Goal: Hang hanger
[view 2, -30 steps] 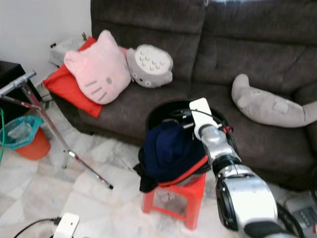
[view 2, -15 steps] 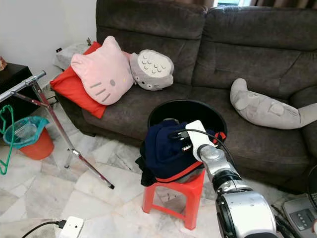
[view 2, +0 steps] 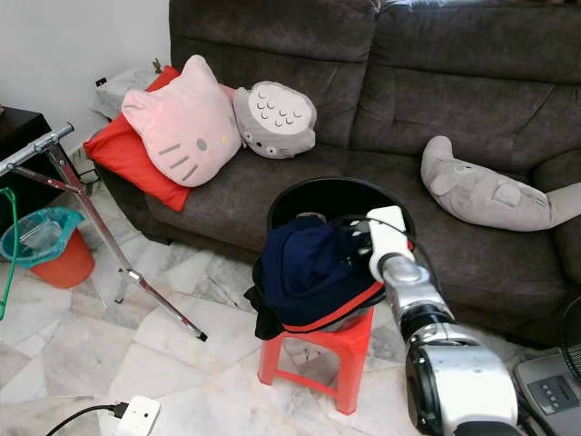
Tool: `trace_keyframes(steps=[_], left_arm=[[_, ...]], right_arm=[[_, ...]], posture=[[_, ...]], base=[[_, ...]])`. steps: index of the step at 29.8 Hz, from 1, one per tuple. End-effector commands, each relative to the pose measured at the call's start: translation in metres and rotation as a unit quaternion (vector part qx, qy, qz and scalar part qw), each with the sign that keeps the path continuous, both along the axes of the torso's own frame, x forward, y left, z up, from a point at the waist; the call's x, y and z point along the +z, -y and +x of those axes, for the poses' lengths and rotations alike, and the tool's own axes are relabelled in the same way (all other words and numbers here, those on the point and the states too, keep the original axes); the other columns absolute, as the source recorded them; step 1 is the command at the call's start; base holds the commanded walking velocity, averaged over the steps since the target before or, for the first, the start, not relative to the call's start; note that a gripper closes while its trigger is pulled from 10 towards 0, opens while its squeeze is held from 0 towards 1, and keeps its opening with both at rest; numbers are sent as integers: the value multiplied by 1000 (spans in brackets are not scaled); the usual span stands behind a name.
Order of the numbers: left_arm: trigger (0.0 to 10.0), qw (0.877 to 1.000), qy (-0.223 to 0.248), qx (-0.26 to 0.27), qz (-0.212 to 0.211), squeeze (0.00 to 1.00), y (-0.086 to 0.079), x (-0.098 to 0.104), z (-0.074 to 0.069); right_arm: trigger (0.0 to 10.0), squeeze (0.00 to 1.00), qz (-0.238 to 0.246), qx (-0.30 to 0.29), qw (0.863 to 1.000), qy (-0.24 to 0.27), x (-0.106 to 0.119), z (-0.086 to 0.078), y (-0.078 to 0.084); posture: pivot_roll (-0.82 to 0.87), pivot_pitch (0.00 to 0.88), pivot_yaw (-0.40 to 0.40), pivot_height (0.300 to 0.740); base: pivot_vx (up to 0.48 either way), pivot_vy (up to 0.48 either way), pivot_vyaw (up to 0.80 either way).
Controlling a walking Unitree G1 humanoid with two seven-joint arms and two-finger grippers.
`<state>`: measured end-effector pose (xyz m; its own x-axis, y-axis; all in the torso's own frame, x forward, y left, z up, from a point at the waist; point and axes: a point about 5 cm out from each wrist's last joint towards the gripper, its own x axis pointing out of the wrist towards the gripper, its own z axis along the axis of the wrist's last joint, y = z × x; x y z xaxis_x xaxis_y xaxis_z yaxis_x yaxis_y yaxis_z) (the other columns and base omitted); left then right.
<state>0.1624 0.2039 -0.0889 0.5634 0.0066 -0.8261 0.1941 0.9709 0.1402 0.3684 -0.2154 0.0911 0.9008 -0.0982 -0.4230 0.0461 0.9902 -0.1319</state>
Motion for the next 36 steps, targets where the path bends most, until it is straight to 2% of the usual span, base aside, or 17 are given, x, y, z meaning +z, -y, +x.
trace_keyframes(steps=[1, 2, 3, 7, 10, 14, 19, 20, 21, 27, 31, 32, 33, 34, 36], left_arm=[[10000, 1000, -13, 0, 5, 0, -5, -2, -6], [10000, 1000, -14, -1, 6, 0, -6, -2, -6], [10000, 1000, -15, -1, 6, 0, -6, -2, -6], [10000, 1000, -15, -3, 5, 0, -7, -2, -6], [10000, 1000, -17, -5, 5, 0, -6, -2, -6], [10000, 1000, -17, -6, 5, 0, -6, -2, -6], [10000, 1000, -18, -6, 3, 0, -1, -3, -6], [10000, 1000, -18, -7, 2, 0, 1, -3, -6], [10000, 1000, -19, -7, 1, 0, 3, -4, -7], [10000, 1000, -21, -8, 0, 0, 7, -5, -8], [10000, 1000, -21, -6, 2, 0, 5, -4, -6], [10000, 1000, -22, -5, 4, 0, 1, -4, -7], [10000, 1000, -22, -4, 5, 0, -2, -3, -7], [10000, 1000, -23, -4, 7, 0, -4, -3, -7], [10000, 1000, -23, -6, 9, 0, -5, -3, -8]], right_arm=[[10000, 1000, 32, -22, 999, 14, 9, 5, -1], [10000, 1000, 65, -42, 997, 11, 8, 5, -2], [10000, 1000, 73, -48, 996, 9, 7, 5, -3], [10000, 1000, 83, -51, 995, 2, 4, 4, -6], [10000, 1000, 60, -15, 998, -3, 2, 4, -13], [10000, 1000, 50, -11, 999, -5, 2, 3, -14], [10000, 1000, 3, 15, 1000, 17, 9, 5, -13], [10000, 529, -1, 23, 1000, 18, 10, 6, -14], [10000, 0, -7, 35, 999, 21, 11, 6, -16], [10000, 0, 0, 36, 999, 26, 14, 5, -16], [10000, 0, 87, 1, 996, 22, 12, 3, -17], [10000, 71, 115, -22, 993, 16, 11, 2, -15], [10000, 996, 136, -38, 990, 12, 9, 1, -14], [10000, 1000, 177, -73, 981, 5, 6, -1, -11], [10000, 1000, 213, -106, 971, -1, 5, -3, -9]], posture=[[36, 0, 20, 740], [36, 0, 20, 740], [33, 0, 21, 740], [30, 0, 24, 740], [28, 0, 26, 740], [28, 0, 26, 740], [29, 0, 22, 740], [29, 0, 22, 740], [29, 0, 22, 740], [21, 0, 19, 740], [17, 0, 17, 740], [14, 0, 18, 740], [14, 0, 18, 740], [14, 0, 18, 740], [15, 0, 17, 740]], base=[[0, 0, 0], [0, 0, 0], [0, 0, 0], [0, 0, 0], [0, 0, 0], [0, 0, 0], [0, 0, 0], [0, 0, 0], [0, 0, 0], [0, 0, 0], [0, 0, 0], [0, 0, 0], [0, 0, 0], [0, 0, 0], [0, 0, 0]])
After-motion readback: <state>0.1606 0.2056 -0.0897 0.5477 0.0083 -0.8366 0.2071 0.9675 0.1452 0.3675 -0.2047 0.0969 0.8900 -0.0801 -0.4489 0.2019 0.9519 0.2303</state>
